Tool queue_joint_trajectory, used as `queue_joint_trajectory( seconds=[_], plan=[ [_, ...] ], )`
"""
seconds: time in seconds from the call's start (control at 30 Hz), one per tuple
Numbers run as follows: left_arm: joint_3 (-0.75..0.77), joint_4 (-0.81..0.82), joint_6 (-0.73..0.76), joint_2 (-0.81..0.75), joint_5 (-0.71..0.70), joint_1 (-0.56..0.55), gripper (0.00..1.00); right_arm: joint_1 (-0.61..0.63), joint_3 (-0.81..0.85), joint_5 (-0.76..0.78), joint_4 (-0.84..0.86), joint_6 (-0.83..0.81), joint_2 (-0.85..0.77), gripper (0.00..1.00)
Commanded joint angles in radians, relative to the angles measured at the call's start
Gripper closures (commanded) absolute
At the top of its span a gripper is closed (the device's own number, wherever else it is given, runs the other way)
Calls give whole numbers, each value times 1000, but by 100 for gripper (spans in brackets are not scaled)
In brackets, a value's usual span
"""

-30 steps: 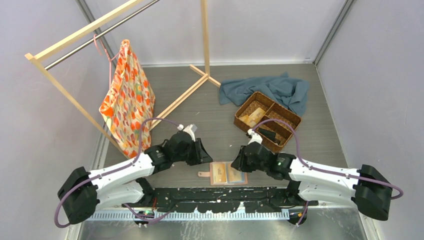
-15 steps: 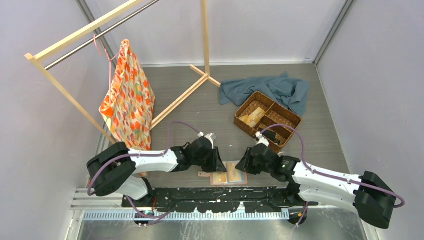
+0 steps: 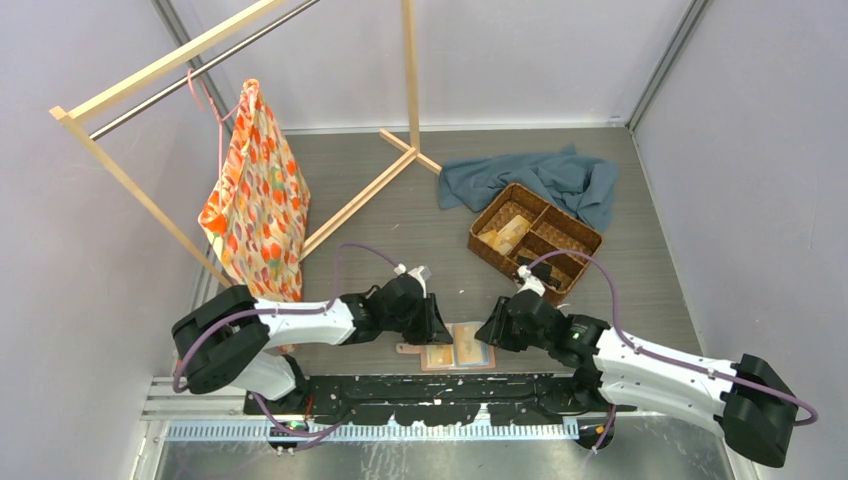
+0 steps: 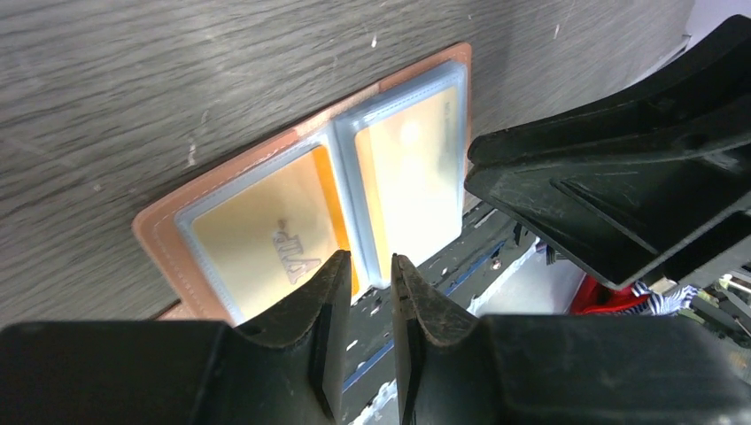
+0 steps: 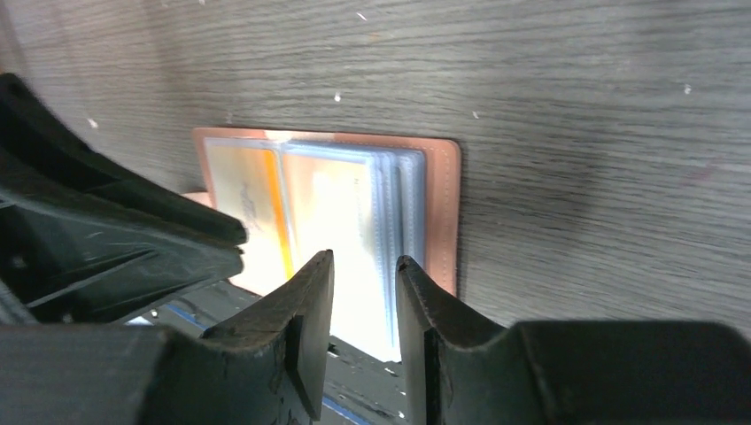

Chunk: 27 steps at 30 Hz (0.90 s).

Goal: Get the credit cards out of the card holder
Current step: Remove the credit card from the card holder.

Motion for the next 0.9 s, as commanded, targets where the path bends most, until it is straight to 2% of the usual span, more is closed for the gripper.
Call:
queue_joint_trajectory(
  seconds=[0.0, 0.13, 0.27, 0.57, 0.73, 0.87],
  plan=[
    [-19, -83, 9, -79, -78, 3, 75, -4, -12, -12, 56, 4, 53, 62],
    [-43, -165, 23, -131, -117, 13, 75, -4, -4, -30, 85, -7, 88, 61],
    [-78, -159, 23, -125, -113, 30, 74, -5, 3, -56, 118, -18, 101, 61],
    [-107, -117, 26, -111, -108, 35, 75, -4, 8, -120, 219, -30, 25, 61],
    [-114, -76, 20, -97, -89, 35, 76, -3, 32, -200, 332, -47, 77, 62],
    [-105, -109, 26, -134, -103, 37, 76, -1, 66, -250, 393, -60, 140, 62]
  ],
)
